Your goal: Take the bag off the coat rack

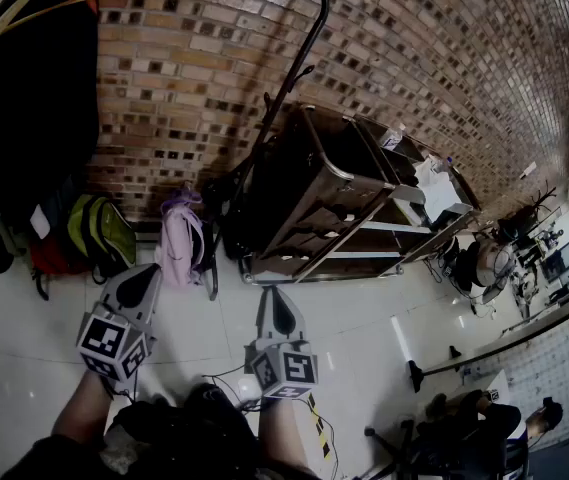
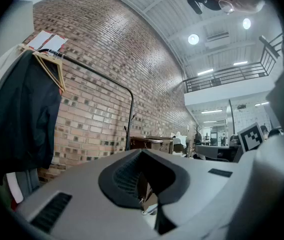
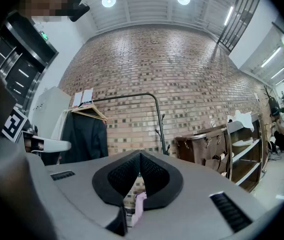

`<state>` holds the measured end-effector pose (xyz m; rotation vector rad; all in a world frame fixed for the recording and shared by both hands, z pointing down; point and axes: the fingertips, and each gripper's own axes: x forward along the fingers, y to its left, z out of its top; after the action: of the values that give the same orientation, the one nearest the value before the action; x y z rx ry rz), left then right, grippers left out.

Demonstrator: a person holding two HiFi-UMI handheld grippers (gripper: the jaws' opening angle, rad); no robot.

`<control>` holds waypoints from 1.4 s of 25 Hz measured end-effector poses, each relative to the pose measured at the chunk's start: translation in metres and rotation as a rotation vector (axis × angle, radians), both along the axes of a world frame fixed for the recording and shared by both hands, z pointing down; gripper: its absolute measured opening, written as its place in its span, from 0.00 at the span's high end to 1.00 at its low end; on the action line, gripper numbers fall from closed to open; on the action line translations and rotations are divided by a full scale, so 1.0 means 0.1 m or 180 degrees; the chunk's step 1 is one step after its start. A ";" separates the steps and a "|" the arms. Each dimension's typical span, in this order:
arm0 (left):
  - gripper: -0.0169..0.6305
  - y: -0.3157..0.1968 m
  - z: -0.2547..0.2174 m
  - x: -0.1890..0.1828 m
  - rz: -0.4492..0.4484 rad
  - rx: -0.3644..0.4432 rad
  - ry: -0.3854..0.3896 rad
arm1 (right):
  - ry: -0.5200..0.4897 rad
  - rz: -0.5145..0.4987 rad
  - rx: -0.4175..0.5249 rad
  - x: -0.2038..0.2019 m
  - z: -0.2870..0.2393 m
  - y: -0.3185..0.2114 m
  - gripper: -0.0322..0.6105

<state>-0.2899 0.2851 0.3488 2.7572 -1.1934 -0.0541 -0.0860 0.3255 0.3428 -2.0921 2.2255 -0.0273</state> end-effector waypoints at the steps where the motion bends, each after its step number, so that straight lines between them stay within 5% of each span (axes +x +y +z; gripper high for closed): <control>1: 0.95 -0.02 -0.01 0.01 -0.0018 -0.0003 0.0027 | 0.0003 -0.0005 0.0017 0.01 -0.01 -0.03 0.95; 13: 0.95 -0.47 0.12 0.13 -0.0057 -0.0007 -0.0019 | -0.0134 -0.0077 0.0161 0.17 0.13 -0.77 0.95; 35: 0.95 -2.36 0.19 1.35 -0.0234 -0.0063 -0.0234 | -0.0136 -0.0301 0.0037 1.33 0.30 -2.86 0.95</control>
<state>-0.1552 0.0488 0.3675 2.7195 -1.3059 0.0516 0.0467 0.0398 0.3728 -1.9599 2.2922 -0.0643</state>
